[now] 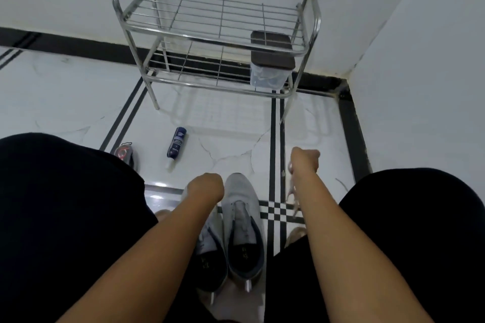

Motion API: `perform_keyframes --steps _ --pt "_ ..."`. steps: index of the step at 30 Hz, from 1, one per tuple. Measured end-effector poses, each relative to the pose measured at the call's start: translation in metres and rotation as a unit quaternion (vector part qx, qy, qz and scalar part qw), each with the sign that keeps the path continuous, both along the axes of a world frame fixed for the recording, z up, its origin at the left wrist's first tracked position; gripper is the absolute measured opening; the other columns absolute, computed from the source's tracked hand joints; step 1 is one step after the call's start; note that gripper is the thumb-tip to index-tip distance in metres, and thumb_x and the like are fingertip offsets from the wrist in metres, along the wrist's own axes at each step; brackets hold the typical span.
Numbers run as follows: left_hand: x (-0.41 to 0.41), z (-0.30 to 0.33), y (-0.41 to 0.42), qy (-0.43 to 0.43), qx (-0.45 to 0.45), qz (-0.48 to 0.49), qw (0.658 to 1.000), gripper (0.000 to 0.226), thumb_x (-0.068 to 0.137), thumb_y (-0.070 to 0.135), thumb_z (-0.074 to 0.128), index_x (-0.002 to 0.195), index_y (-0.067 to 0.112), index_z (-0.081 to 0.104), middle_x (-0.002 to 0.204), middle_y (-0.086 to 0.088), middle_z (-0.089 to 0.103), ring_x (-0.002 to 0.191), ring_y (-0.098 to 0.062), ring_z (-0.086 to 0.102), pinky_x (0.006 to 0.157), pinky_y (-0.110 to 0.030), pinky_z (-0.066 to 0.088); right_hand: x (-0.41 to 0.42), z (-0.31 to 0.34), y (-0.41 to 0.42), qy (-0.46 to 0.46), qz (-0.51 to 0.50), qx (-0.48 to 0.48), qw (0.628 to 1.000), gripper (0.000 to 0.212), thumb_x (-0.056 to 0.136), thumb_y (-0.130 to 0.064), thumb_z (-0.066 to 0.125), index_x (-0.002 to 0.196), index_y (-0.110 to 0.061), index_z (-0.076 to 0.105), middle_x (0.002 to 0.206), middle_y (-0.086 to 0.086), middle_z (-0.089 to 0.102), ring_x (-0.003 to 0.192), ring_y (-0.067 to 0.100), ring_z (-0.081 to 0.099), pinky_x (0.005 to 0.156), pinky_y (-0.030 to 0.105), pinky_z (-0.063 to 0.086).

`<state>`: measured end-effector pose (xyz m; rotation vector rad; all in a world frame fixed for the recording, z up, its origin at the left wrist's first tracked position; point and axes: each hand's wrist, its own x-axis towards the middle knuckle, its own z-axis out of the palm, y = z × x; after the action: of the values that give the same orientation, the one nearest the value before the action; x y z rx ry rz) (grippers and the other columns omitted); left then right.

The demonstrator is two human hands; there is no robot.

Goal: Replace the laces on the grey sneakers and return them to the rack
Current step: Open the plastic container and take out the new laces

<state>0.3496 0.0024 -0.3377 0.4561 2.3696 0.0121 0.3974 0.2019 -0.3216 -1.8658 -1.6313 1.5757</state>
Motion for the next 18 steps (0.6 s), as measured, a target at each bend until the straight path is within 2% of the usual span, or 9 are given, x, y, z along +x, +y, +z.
perform_keyframes --steps 2,4,6,7,10,12,14,16,18 --pt "0.005 -0.001 -0.008 0.001 -0.080 -0.051 0.995 0.023 0.095 0.012 0.045 0.113 0.005 0.058 0.118 -0.006 0.057 0.110 -0.023 0.056 0.090 -0.030 0.046 0.003 -0.005 0.014 -0.022 0.019 0.050 0.998 0.038 0.092 -0.009 0.045 0.130 -0.005 0.036 0.118 0.016 0.056 0.091 0.030 0.060 0.074 0.035 0.051" --pt "0.008 -0.004 -0.015 -0.050 -0.143 -0.054 0.987 0.019 0.096 0.022 0.051 0.108 0.008 0.057 0.110 -0.002 0.055 0.109 -0.020 0.055 0.089 -0.029 0.044 0.009 -0.015 0.017 -0.070 0.086 0.055 0.992 0.052 0.092 -0.010 0.044 0.142 -0.015 0.029 0.133 0.013 0.047 0.093 0.027 0.056 0.087 0.038 0.048" --pt "0.012 -0.014 -0.021 -0.140 -0.196 -0.038 0.970 0.040 0.096 0.037 0.054 0.125 0.009 0.051 0.120 -0.003 0.055 0.120 -0.020 0.051 0.099 -0.029 0.040 0.017 -0.034 0.006 -0.192 0.183 0.067 0.962 0.059 0.091 -0.015 0.048 0.145 -0.021 0.027 0.138 0.012 0.040 0.103 0.030 0.053 0.100 0.044 0.042" --pt "0.018 -0.021 -0.025 -0.174 -0.213 -0.027 0.961 0.055 0.094 0.043 0.055 0.135 0.009 0.044 0.131 -0.005 0.052 0.126 -0.021 0.048 0.103 -0.030 0.038 0.022 -0.041 -0.003 -0.254 0.243 0.074 0.933 0.056 0.090 -0.017 0.050 0.143 -0.019 0.032 0.133 0.013 0.043 0.107 0.030 0.053 0.100 0.042 0.043" --pt "0.033 -0.053 -0.037 -0.187 -0.206 0.029 0.960 0.090 0.090 0.054 0.054 0.153 0.019 0.001 0.156 -0.011 0.022 0.139 -0.030 0.033 0.110 -0.039 0.031 0.032 -0.048 -0.041 -0.324 0.460 -0.007 0.827 0.042 0.089 -0.025 0.061 0.124 -0.006 0.051 0.101 0.011 0.059 0.085 0.022 0.058 0.082 0.032 0.051" --pt "0.039 -0.064 -0.042 -0.181 -0.176 0.071 0.965 0.094 0.091 0.054 0.049 0.152 0.019 -0.012 0.158 -0.015 0.014 0.140 -0.034 0.028 0.110 -0.042 0.031 0.041 -0.055 -0.065 -0.341 0.555 -0.098 0.753 0.052 0.085 -0.031 0.070 0.125 -0.004 0.052 0.114 0.015 0.062 0.095 0.025 0.060 0.090 0.034 0.051" --pt "0.036 -0.065 -0.044 -0.150 -0.138 0.079 0.976 0.086 0.094 0.050 0.045 0.153 0.019 -0.010 0.155 -0.015 0.023 0.137 -0.035 0.033 0.106 -0.044 0.035 0.052 -0.069 -0.081 -0.387 0.616 -0.067 0.683 0.051 0.085 -0.027 0.071 0.125 0.000 0.054 0.124 0.016 0.060 0.105 0.028 0.061 0.094 0.037 0.051" --pt "0.030 -0.061 -0.045 -0.090 -0.096 0.061 0.989 0.065 0.099 0.044 0.033 0.154 0.021 0.006 0.148 -0.017 0.037 0.131 -0.035 0.041 0.102 -0.045 0.037 0.058 -0.083 -0.086 -0.389 0.617 0.042 0.682 0.041 0.086 -0.019 0.064 0.123 -0.003 0.056 0.125 0.014 0.058 0.109 0.029 0.060 0.089 0.034 0.050" --pt "0.022 -0.055 -0.045 -0.008 -0.065 0.063 0.996 0.048 0.102 0.037 0.024 0.142 0.015 0.041 0.136 -0.017 0.051 0.123 -0.033 0.049 0.098 -0.042 0.040 0.054 -0.087 -0.079 -0.352 0.555 0.110 0.746 0.032 0.088 -0.016 0.057 0.118 -0.007 0.059 0.121 0.012 0.059 0.110 0.030 0.059 0.086 0.034 0.049"
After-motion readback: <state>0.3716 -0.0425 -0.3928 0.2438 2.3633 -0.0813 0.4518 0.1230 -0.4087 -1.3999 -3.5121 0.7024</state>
